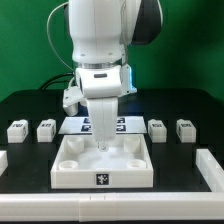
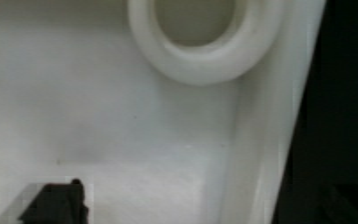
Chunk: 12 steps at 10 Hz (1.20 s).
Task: Assemble one leg
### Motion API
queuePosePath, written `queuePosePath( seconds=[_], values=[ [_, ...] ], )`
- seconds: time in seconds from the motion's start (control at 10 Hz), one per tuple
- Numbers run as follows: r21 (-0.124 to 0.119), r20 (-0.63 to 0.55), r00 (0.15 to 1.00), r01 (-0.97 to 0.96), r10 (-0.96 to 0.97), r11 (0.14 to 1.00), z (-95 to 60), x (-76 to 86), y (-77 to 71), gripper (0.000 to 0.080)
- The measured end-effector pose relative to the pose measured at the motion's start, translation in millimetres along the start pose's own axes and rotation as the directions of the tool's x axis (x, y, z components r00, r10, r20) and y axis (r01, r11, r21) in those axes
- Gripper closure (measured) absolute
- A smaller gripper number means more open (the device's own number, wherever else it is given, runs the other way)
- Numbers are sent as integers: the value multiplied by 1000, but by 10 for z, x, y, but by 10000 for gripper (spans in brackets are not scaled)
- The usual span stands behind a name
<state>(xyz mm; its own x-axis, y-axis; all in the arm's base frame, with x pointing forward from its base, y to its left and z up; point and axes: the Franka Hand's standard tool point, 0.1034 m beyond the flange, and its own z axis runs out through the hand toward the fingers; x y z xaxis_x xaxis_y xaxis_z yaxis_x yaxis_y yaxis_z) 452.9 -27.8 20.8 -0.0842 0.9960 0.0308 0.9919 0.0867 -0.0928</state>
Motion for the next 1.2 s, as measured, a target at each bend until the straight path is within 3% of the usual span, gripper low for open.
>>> queuePosePath(
  seconds=[0.1,0.2,0.4,0.5,0.6,0.7,1.2],
  values=[
    [-18,-2,1000,3,-3,1000,41,-45,23,150],
    [-18,-3,1000,-5,5,1000,49,-57,20,150],
    [-17,-3,1000,-5,5,1000,53,-58,17,404],
    [-17,-3,1000,-5,5,1000,54,-59,16,404],
    [-17,-3,1000,-6,6,1000,54,-60,15,587],
    [-18,-3,1000,-6,6,1000,54,-61,16,716],
    [-22,-2,1000,-7,7,1000,48,-64,25,741]
  ],
)
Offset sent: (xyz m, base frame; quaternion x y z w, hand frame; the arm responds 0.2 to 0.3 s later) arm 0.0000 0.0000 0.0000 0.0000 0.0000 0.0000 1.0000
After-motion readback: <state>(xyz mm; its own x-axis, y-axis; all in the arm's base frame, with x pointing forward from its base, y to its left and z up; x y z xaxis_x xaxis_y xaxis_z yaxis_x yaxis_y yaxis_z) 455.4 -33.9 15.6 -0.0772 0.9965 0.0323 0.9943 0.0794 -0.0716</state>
